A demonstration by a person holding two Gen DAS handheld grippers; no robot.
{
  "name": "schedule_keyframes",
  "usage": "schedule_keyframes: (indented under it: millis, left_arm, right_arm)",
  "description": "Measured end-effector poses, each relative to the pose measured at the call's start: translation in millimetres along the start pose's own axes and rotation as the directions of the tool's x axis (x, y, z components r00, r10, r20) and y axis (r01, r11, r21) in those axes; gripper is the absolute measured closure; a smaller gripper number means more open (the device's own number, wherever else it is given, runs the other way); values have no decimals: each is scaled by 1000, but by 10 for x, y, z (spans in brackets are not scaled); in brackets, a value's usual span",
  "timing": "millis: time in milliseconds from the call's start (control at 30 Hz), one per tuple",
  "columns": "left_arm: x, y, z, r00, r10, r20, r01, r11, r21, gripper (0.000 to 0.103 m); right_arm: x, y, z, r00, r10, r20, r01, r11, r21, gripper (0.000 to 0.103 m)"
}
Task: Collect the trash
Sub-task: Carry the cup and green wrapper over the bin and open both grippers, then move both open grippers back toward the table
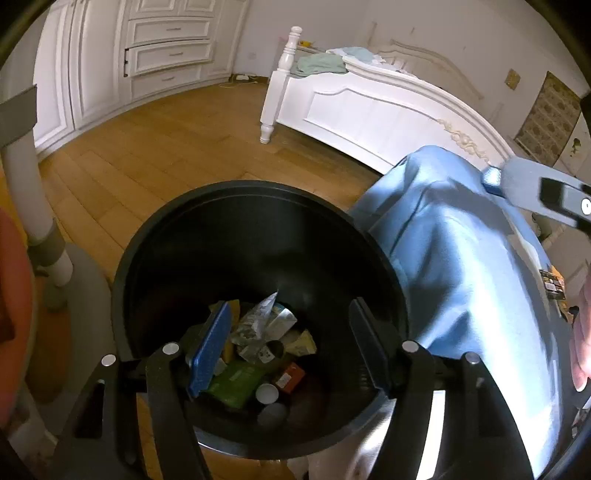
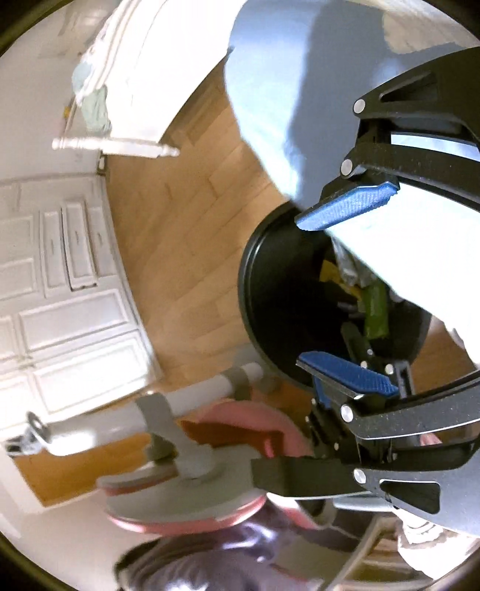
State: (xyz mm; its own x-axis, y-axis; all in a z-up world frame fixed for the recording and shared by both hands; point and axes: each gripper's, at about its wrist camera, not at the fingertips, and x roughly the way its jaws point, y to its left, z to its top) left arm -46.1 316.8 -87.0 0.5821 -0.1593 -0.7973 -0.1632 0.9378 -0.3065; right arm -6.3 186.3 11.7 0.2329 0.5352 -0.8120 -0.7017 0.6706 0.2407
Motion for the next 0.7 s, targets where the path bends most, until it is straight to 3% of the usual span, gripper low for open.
schedule_keyframes:
  millis: [267, 333, 367, 533, 700]
  left_arm:
    - [-169, -474, 100, 999, -29, 31, 27, 998, 63, 36]
    - [-238, -710, 147, 997, -46, 54, 41, 994, 103, 24]
    - [-274, -826, 170, 996, -56, 69, 47, 991, 125, 23]
    - [-354, -1569, 244, 986, -150, 76, 126, 958, 256, 23]
    - [-192, -2395, 204, 964, -264, -11, 250, 896, 367, 23]
  right_arm:
    - [-703, -555, -370, 995, -28, 98, 14, 990, 143, 34]
    - [-945, -788, -508, 990, -59, 132, 33, 981, 192, 27]
    - [-1049, -887, -571, 986, -75, 147, 43, 976, 212, 25]
    - [-1587, -1497, -949, 967, -169, 193, 96, 935, 340, 25]
    - [-2157, -2138, -1487, 935, -288, 208, 161, 866, 474, 25]
